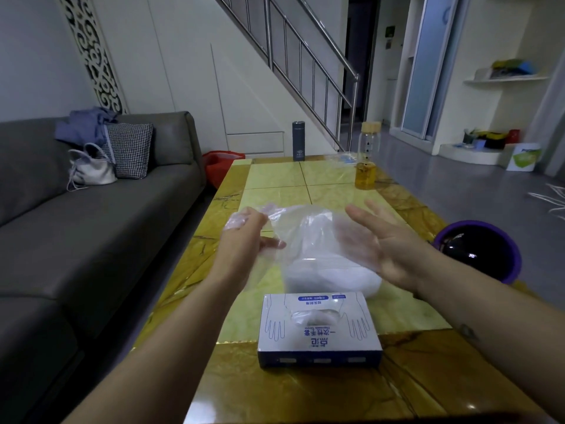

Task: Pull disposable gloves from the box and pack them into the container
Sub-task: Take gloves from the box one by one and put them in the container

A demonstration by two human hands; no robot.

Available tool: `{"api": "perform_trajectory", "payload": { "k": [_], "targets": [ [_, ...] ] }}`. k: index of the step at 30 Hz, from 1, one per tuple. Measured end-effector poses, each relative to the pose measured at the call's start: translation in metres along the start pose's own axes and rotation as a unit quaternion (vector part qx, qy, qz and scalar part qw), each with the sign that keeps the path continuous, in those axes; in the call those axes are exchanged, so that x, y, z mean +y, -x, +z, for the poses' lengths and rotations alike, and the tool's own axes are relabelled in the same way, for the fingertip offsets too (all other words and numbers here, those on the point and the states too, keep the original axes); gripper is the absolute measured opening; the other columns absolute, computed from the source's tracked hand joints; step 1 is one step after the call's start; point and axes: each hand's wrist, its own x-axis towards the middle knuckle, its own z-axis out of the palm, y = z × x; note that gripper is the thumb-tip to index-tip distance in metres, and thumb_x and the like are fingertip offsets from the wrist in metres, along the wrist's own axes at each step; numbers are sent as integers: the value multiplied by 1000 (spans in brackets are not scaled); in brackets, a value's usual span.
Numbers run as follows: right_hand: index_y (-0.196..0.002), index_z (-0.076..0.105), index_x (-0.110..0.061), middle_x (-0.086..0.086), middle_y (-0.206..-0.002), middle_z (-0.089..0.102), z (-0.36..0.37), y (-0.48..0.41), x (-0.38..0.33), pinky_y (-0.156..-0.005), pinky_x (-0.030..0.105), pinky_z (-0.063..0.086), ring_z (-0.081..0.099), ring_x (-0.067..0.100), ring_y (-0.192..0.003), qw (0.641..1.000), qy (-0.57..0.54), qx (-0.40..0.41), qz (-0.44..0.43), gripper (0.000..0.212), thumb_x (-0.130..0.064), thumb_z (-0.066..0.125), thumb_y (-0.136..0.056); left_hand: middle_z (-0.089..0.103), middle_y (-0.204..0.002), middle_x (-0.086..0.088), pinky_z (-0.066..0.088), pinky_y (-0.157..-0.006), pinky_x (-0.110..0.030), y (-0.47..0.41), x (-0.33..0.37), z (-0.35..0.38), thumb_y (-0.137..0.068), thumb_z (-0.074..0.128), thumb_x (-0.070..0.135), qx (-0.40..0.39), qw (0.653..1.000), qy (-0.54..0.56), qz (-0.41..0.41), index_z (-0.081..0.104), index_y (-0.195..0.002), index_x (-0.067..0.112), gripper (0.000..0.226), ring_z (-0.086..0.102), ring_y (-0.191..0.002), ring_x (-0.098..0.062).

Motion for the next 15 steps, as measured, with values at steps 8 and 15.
{"api": "perform_trajectory", "payload": {
  "k": [8,15],
  "targets": [
    [-123,60,-27,-6,-124,60,4,-26,-46,-73,16,50,58,5,-78,931,309,-90,-172,48,-1,65,-84,63,-119,-16,49,-82,-44,-10,17,-27,-67,60,30,43,988,-82,120,65,-72,18,13,61,-89,-23],
    [-146,34,-31,-10,-111,55,-16,-60,-18,-66,8,43,61,-7,-62,847,522,-70,-69,72,-12,69,-85,56,-113,6,39,-103,-46,-76,-36,-48,-92,58,23,29,989,-32,-139,42,-135,18,46,63,-100,-14]
  ]
}}
